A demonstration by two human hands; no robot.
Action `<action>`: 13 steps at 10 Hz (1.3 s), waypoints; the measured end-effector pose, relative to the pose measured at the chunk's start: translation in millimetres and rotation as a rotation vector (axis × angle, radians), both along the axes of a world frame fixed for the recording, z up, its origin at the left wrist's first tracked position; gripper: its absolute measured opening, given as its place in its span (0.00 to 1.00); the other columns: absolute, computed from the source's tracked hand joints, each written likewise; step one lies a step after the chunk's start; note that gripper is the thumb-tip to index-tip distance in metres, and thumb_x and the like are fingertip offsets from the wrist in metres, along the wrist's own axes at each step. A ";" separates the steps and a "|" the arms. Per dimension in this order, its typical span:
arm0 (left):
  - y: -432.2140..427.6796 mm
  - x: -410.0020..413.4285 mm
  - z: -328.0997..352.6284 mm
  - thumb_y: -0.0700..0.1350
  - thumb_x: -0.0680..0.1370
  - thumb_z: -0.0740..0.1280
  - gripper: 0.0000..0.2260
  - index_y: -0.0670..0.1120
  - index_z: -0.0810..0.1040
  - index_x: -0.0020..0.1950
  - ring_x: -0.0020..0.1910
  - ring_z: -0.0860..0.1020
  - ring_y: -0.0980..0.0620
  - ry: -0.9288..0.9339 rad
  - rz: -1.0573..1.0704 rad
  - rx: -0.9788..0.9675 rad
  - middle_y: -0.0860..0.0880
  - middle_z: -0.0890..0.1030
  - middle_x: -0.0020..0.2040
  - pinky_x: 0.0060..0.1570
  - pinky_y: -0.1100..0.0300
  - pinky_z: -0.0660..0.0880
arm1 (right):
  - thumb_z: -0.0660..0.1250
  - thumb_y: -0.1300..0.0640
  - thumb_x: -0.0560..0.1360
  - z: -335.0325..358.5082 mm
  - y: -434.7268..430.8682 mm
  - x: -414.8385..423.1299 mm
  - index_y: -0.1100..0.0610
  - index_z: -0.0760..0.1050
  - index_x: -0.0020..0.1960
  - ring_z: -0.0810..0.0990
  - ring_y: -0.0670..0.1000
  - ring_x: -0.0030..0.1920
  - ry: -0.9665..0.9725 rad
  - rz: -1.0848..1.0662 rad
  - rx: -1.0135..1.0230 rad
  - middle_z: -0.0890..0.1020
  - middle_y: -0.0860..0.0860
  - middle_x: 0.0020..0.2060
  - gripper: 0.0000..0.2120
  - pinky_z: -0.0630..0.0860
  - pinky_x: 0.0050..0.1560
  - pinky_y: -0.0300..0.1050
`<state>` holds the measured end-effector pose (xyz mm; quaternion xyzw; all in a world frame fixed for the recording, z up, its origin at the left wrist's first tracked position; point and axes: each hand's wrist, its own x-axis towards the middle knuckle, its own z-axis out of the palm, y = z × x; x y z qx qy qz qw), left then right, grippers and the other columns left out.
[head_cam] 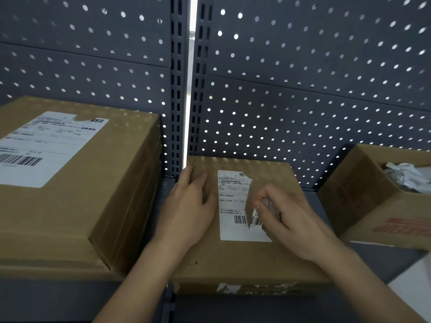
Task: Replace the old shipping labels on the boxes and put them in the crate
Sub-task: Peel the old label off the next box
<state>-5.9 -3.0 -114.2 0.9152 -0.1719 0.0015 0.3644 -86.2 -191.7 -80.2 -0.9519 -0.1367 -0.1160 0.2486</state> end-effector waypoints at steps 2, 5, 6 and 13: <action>0.7 -0.5 -0.3 0.56 0.81 0.57 0.25 0.51 0.60 0.78 0.76 0.56 0.52 0.005 0.002 -0.004 0.58 0.49 0.79 0.69 0.57 0.60 | 0.58 0.46 0.79 -1.0 -0.3 -6.2 0.42 0.67 0.46 0.75 0.41 0.29 -0.059 0.040 0.046 0.78 0.35 0.37 0.04 0.65 0.29 0.28; 0.8 -0.6 0.2 0.56 0.81 0.57 0.26 0.52 0.59 0.78 0.76 0.56 0.53 0.006 0.000 -0.006 0.59 0.48 0.79 0.68 0.58 0.59 | 0.58 0.49 0.81 4.6 -2.9 -3.7 0.48 0.74 0.50 0.81 0.43 0.39 -0.091 0.024 0.180 0.81 0.43 0.37 0.07 0.73 0.40 0.34; 0.6 -0.3 -0.9 0.56 0.81 0.57 0.26 0.51 0.59 0.78 0.76 0.56 0.54 -0.004 -0.001 -0.015 0.59 0.48 0.79 0.67 0.60 0.58 | 0.59 0.39 0.78 3.9 -2.8 -0.3 0.48 0.77 0.54 0.77 0.40 0.44 -0.032 -0.026 0.156 0.78 0.39 0.45 0.16 0.68 0.41 0.29; 0.5 1.8 -4.3 0.55 0.81 0.58 0.25 0.51 0.61 0.77 0.75 0.57 0.54 -0.017 0.002 -0.028 0.58 0.50 0.79 0.64 0.63 0.57 | 0.66 0.71 0.76 -3.2 -9.5 -10.0 0.55 0.77 0.47 0.72 0.27 0.47 0.033 0.139 -0.087 0.72 0.30 0.42 0.11 0.65 0.46 0.19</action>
